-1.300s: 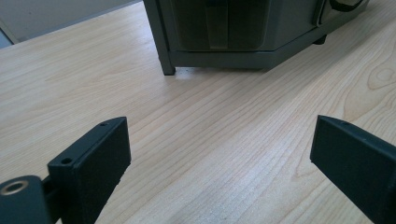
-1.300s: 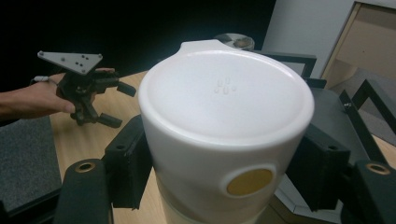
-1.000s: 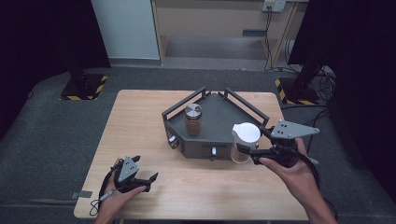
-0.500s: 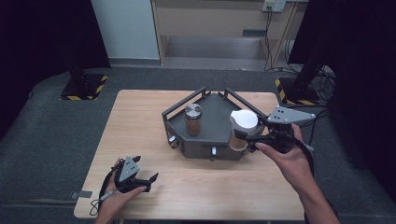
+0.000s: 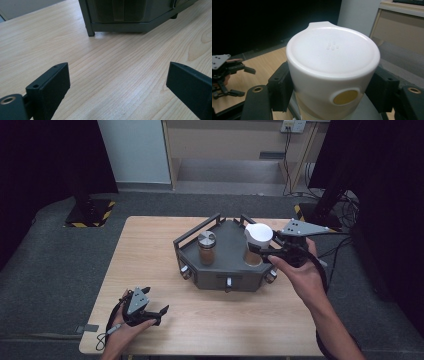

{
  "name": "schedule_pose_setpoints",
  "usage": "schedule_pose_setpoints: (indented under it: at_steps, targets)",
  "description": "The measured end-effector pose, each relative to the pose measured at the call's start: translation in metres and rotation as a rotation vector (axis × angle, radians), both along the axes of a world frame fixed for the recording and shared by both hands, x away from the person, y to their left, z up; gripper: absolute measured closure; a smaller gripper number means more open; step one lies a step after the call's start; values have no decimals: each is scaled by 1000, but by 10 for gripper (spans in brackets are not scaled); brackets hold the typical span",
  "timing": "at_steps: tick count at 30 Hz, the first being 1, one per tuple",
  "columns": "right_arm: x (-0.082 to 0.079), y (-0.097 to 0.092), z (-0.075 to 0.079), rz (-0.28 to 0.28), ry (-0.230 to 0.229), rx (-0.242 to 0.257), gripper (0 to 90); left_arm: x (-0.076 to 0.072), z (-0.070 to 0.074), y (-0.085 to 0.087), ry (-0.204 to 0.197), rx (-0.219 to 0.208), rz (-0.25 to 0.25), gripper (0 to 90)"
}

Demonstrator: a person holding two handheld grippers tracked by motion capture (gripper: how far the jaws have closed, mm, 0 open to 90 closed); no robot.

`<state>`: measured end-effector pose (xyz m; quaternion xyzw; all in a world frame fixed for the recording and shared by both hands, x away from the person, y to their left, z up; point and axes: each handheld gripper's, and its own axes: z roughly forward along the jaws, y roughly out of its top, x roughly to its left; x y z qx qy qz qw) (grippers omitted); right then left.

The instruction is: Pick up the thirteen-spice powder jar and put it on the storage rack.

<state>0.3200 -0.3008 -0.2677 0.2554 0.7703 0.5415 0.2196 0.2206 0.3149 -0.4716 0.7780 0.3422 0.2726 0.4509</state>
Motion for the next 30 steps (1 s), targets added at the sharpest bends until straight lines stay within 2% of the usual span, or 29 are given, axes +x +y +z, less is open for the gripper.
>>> schedule_pose_setpoints:
  at_steps: [6,16,30]
  targets:
    - [10,3,-4,-31,-2,-3,312,1,0,1,-1,0,0,41]
    - [19,7,-23,-68,15,27,312,1,-1,3,1,-4,1,42]
    - [31,13,-41,-86,40,3,312,1,-1,1,-1,4,-7,42]
